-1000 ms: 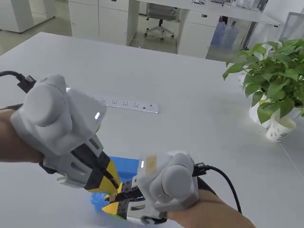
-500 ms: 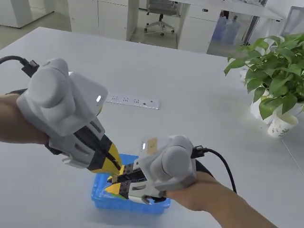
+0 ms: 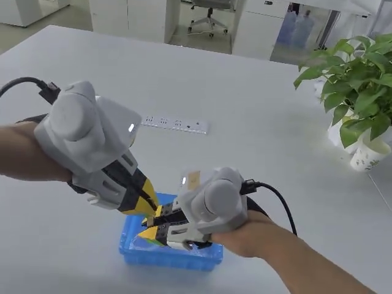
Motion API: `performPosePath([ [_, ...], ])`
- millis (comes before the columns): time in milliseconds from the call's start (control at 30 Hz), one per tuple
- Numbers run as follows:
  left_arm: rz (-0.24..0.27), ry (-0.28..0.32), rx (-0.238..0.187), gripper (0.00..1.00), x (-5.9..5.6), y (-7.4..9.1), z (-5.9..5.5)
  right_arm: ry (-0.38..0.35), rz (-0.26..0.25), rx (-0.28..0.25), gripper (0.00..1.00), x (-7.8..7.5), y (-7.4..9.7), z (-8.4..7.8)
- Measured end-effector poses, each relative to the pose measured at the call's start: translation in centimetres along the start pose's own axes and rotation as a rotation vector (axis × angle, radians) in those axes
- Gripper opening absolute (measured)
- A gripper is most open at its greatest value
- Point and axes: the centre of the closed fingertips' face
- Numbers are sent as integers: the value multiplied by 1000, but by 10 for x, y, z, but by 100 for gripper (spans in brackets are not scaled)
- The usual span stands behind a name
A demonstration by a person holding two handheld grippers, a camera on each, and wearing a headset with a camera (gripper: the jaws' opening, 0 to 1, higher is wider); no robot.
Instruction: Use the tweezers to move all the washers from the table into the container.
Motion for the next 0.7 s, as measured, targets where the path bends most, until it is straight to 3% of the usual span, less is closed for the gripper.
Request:
performPosePath([
  [700, -10, 29, 6, 5, -1, -21, -22, -21, 37, 66, 10, -5, -18, -26],
])
Point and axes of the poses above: the centre of the closed fingertips' face, and the gripper's own axes: y roughly backward along the fingers, x roughly to its left, z roughly out of its top, and after that the axes turned 11 degrees about -y, right-handed
